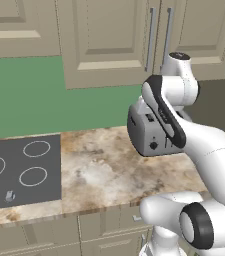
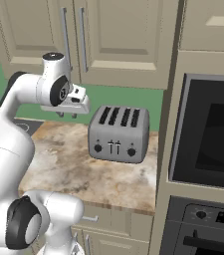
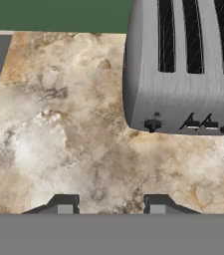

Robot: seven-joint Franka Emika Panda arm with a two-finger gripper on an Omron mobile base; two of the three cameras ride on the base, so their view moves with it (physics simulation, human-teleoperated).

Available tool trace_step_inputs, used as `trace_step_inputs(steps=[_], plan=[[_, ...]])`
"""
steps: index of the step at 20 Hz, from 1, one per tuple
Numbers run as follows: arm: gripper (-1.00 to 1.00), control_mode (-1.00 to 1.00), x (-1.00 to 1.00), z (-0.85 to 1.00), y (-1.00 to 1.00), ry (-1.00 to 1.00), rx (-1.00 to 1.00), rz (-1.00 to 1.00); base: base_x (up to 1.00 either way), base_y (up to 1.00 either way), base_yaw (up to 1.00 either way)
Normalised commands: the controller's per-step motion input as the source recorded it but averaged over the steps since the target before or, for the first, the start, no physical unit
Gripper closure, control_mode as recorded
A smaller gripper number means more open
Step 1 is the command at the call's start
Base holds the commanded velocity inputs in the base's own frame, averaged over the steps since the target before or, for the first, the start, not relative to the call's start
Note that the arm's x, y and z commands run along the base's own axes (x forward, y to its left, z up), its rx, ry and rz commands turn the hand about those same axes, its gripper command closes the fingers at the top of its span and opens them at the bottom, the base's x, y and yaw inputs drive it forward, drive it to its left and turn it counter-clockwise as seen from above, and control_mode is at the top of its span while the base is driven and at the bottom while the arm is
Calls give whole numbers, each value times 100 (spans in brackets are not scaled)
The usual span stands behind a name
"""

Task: Open the cabinet, pick the kettle from the cabinet, and place it in the sink.

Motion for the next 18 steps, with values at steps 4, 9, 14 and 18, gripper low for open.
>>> trace_step_inputs(steps=[4, 9, 14, 18], plan=[[-100, -100, -10, 0, 0, -3, 0, 2, 0, 0, 0], [-100, -100, -18, 2, 1, -20, 0, 2, 0, 0, 0], [-100, -100, -19, 17, 2, -23, 0, 0, 0, 0, 0], [-100, -100, -12, 29, 6, -11, 0, 0, 0, 0, 0]])
